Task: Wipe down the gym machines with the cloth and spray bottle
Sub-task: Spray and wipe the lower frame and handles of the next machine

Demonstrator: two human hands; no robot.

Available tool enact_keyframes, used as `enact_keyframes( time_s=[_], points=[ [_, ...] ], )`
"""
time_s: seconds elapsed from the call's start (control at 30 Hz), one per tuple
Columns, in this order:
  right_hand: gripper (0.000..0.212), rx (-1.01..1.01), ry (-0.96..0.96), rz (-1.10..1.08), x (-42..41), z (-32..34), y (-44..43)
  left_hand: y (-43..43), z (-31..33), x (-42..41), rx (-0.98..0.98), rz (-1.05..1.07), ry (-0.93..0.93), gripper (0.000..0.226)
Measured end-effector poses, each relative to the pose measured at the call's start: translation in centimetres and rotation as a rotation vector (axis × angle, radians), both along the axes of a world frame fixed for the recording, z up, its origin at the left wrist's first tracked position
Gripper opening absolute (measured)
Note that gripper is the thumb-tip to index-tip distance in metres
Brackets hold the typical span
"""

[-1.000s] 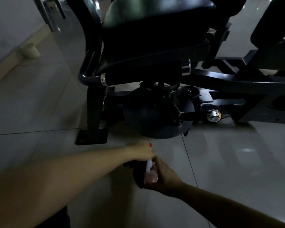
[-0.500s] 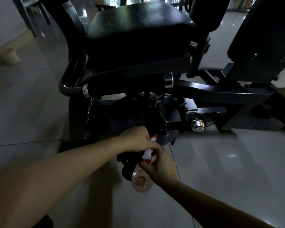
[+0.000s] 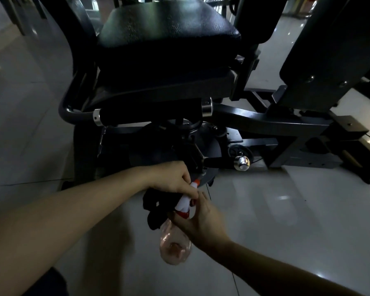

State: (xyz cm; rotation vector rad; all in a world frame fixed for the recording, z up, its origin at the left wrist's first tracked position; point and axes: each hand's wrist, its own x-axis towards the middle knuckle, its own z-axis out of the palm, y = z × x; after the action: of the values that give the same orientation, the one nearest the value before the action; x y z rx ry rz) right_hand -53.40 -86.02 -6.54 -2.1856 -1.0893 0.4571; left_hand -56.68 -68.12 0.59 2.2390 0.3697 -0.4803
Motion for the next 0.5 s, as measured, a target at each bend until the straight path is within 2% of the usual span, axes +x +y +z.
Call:
enact_keyframes(
  time_s=[0.1, 0.2, 0.33, 0.5],
  points=[
    [0.066, -0.051, -0.09, 0.041, 0.8, 1.9, -2.8, -1.8, 1.4, 0.7, -0.085, -0.09, -0.013, 0.036],
    [0.067, -0.148, -0.2, 0.091, 1.3, 3.5, -5.0, -3.0, 1.8, 1.0, -0.206, -0.095, -0.001, 0.037],
    [0.068, -0.193, -0.225, 0.141, 2.0, 4.5, -6.1, -3.7, 2.0, 0.8, -0.38, -0.092, 0.033, 0.036],
    [0.065, -0.126, -0.224, 0.148, 3.2, 6.2, -7.0, -3.9, 2.6, 1.2, -0.475, -0.05, 0.004, 0.036]
  ],
)
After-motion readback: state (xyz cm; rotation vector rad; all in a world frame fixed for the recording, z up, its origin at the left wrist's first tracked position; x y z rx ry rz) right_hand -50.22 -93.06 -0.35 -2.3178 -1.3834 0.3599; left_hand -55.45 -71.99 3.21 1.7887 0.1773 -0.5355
